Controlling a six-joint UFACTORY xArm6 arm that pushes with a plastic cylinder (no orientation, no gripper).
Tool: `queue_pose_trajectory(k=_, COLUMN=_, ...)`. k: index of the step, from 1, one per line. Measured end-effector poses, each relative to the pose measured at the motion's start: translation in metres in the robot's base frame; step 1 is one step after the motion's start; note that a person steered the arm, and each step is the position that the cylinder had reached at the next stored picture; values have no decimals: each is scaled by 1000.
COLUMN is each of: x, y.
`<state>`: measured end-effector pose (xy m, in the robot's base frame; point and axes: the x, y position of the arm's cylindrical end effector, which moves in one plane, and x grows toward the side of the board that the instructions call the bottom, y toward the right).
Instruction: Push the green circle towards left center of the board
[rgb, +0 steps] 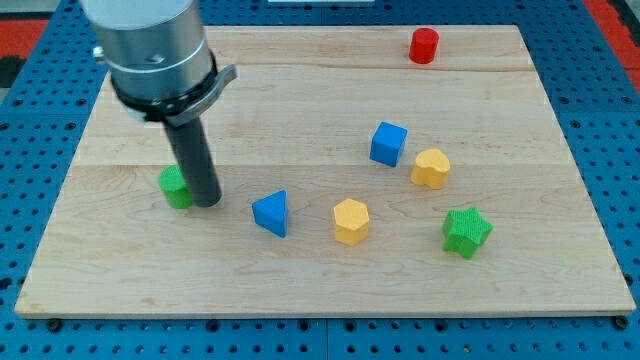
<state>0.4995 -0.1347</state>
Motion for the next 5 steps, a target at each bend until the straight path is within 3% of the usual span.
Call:
queue_pose_trajectory(k=3, x=-17, y=-87)
queue_pose_trajectory(k=5, x=-69, y=-103)
